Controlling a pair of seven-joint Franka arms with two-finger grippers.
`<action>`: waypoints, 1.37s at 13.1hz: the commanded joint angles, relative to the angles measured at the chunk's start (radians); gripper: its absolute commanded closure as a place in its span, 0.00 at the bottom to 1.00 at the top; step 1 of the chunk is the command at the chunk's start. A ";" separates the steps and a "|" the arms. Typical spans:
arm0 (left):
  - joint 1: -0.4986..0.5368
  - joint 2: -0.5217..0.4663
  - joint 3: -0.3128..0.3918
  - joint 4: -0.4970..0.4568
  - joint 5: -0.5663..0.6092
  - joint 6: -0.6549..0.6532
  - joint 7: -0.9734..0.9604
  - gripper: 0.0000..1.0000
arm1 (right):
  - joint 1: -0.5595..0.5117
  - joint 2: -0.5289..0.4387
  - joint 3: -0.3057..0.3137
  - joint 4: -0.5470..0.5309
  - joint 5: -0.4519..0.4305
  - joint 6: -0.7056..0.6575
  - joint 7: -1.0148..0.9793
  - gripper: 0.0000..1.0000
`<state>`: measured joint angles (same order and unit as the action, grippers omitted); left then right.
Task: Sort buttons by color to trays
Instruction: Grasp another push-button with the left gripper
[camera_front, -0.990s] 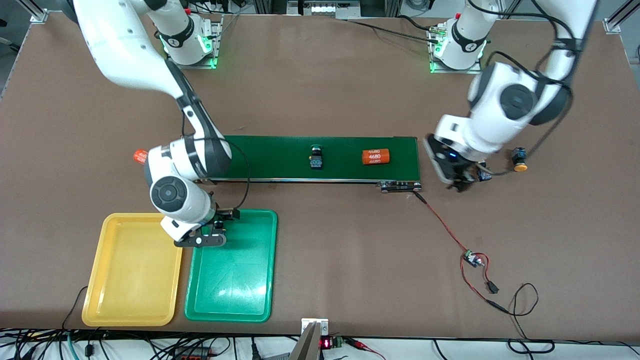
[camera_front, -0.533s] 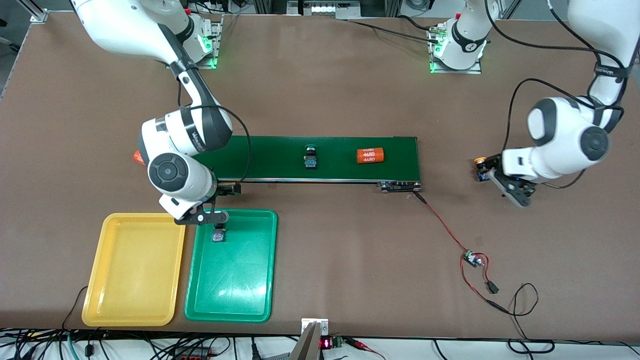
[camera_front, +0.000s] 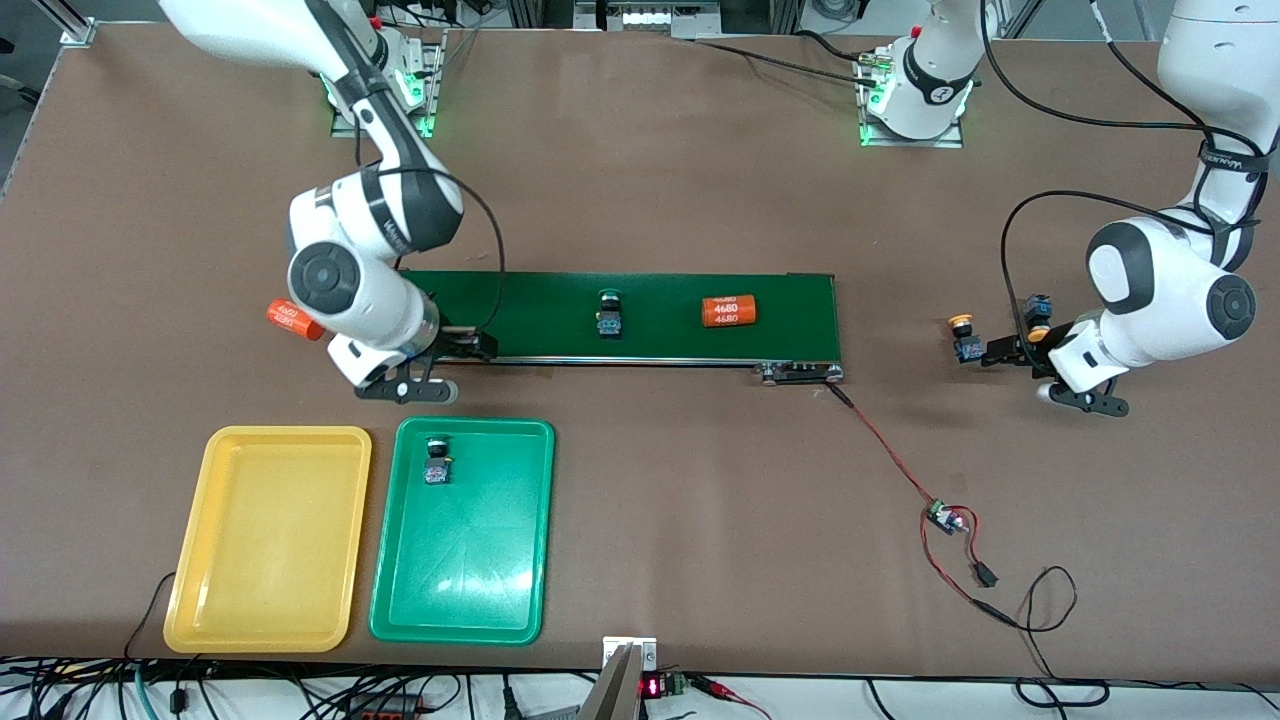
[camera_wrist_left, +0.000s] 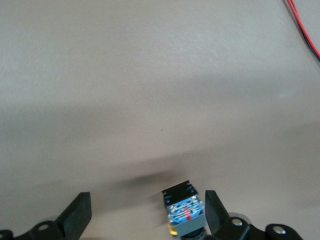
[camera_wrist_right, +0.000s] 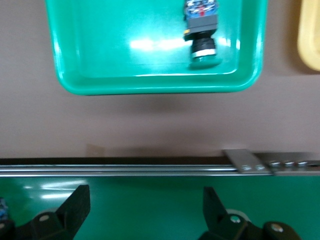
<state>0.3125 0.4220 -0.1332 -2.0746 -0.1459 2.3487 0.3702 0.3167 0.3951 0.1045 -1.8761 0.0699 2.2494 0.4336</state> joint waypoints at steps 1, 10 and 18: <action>-0.015 -0.009 0.003 -0.004 -0.012 -0.025 -0.156 0.00 | 0.002 -0.065 0.041 -0.103 0.007 0.094 0.053 0.00; -0.053 -0.023 0.003 -0.081 -0.009 -0.006 -0.296 0.00 | 0.041 -0.048 0.116 -0.094 -0.208 0.036 0.264 0.00; -0.075 -0.031 0.001 -0.174 0.069 0.092 -0.382 0.03 | 0.039 -0.016 0.129 -0.089 -0.242 0.039 0.294 0.00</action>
<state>0.2496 0.4204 -0.1338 -2.2124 -0.0980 2.4211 0.0073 0.3639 0.3673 0.2210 -1.9632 -0.1431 2.2927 0.7028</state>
